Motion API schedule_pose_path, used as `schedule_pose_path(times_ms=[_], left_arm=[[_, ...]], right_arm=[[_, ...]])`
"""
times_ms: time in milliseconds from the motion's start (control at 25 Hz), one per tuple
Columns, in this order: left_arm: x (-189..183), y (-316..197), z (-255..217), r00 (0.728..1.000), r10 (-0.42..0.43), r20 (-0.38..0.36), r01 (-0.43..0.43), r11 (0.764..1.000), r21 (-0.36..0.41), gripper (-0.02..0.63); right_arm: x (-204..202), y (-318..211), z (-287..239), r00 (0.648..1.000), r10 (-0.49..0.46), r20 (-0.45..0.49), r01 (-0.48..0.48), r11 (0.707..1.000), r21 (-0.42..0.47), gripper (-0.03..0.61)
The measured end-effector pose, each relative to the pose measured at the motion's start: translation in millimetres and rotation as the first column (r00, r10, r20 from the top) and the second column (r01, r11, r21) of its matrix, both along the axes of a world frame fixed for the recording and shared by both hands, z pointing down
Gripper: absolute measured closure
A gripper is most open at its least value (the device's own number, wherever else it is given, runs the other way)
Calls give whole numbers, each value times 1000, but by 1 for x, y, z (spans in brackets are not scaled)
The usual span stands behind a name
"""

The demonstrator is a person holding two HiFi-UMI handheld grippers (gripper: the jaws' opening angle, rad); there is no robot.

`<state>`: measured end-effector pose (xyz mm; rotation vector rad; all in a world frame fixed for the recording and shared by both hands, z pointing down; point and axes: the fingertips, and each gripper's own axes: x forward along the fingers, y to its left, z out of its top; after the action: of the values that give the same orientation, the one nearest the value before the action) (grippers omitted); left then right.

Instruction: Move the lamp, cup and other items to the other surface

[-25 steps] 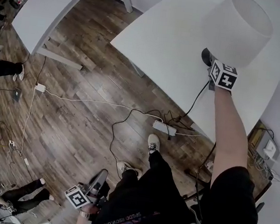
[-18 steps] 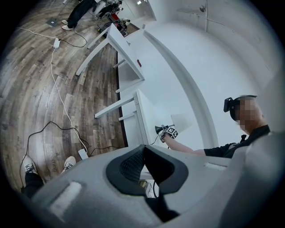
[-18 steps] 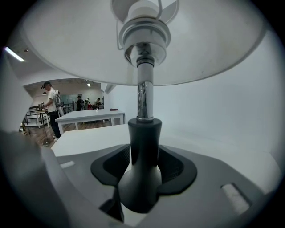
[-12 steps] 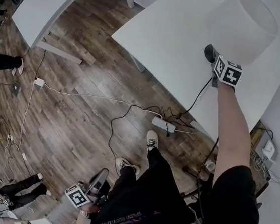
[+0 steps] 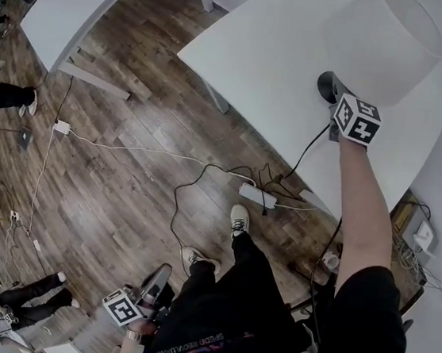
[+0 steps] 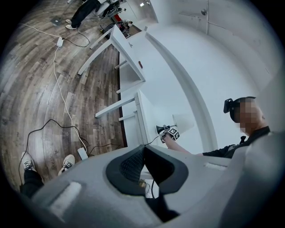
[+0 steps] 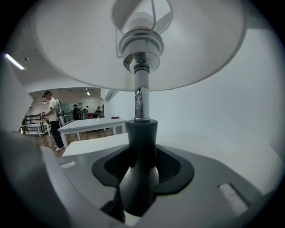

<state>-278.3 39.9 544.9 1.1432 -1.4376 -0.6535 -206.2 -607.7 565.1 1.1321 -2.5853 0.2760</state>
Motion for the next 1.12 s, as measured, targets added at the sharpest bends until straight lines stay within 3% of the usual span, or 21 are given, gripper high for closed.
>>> schedule_pose_path(times_ms=[640, 1120], left_arm=[[-12, 0, -13, 990, 137, 15, -138, 985, 103, 616], [-22, 8, -31, 959, 282, -3, -274, 934, 230, 617]], right_arm=[[32, 71, -101, 996, -15, 87, 3, 990, 141, 417], [102, 160, -156, 995, 73, 73, -85, 980, 178, 416]])
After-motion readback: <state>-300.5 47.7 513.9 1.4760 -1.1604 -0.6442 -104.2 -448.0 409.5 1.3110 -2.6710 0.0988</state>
